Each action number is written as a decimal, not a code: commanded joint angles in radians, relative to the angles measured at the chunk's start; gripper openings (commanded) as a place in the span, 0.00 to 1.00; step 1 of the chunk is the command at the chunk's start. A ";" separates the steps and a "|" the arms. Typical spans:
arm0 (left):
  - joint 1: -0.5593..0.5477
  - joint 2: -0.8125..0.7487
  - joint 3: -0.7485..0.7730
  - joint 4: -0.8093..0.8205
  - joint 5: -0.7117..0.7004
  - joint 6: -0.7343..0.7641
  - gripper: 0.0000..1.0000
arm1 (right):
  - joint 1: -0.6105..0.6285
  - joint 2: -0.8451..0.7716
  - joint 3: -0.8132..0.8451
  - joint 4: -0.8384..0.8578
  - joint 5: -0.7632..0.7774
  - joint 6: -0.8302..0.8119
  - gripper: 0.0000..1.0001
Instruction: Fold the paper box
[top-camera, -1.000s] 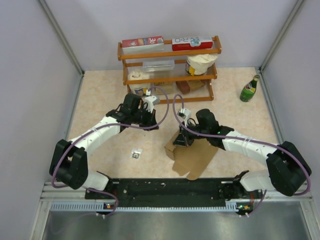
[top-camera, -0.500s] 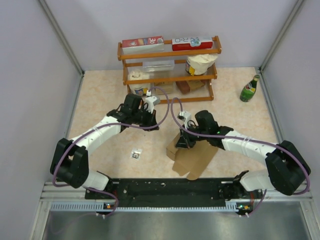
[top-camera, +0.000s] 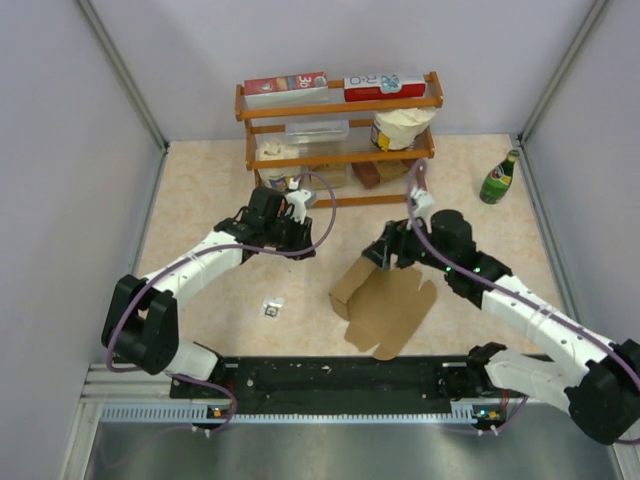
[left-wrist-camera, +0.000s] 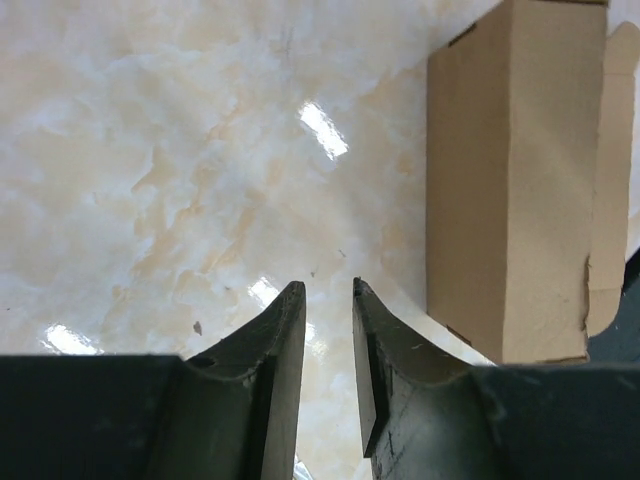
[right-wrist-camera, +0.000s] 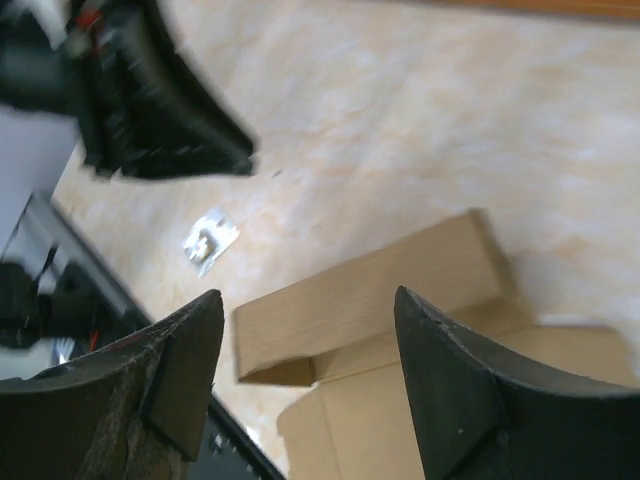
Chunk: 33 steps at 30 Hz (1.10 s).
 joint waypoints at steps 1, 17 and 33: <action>0.009 0.036 0.062 0.031 -0.079 -0.050 0.30 | -0.249 -0.034 -0.058 -0.018 -0.001 0.226 0.70; 0.032 -0.087 -0.026 0.131 -0.306 -0.176 0.91 | -0.515 -0.094 -0.100 -0.304 0.260 0.234 0.98; 0.041 -0.068 -0.014 0.114 -0.291 -0.179 0.94 | -0.515 -0.167 -0.153 -0.553 0.279 0.411 0.98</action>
